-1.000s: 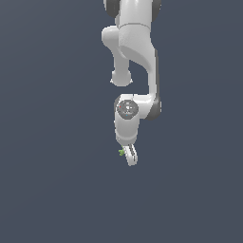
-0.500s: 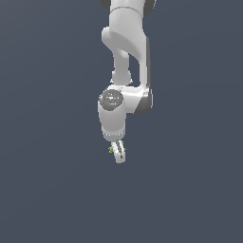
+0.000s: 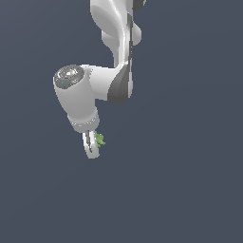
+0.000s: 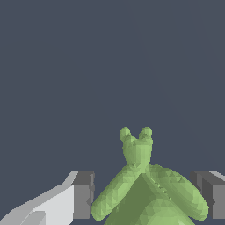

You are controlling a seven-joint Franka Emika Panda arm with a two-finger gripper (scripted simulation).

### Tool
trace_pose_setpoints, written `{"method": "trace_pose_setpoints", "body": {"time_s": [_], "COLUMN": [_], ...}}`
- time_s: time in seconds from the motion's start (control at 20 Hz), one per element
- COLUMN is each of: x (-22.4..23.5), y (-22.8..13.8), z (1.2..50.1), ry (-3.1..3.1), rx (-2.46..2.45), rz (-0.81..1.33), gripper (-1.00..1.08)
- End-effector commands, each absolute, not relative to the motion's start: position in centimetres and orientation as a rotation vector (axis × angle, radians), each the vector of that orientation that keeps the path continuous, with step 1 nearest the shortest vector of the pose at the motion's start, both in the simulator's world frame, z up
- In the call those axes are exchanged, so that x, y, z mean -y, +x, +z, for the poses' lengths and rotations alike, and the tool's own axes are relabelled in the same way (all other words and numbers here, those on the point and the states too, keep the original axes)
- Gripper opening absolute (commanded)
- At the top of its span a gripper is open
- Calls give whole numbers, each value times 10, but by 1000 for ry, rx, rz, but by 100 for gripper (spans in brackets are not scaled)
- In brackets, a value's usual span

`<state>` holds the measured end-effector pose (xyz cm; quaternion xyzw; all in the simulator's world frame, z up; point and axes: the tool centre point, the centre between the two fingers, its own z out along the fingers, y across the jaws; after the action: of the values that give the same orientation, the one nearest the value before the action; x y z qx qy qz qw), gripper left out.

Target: Pick up the object and move it to a goal position.

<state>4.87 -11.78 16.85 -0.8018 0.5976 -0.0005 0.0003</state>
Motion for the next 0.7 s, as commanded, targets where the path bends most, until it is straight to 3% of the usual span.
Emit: {"method": "trace_pose_setpoints", "body": {"time_s": [0.0, 0.65], "x": [137, 180], "y": [52, 62], "z": [187, 225], "ry": [-2521, -2521], "rx": [-1876, -1875], "rz": [0, 0], "gripper": [-100, -100]}}
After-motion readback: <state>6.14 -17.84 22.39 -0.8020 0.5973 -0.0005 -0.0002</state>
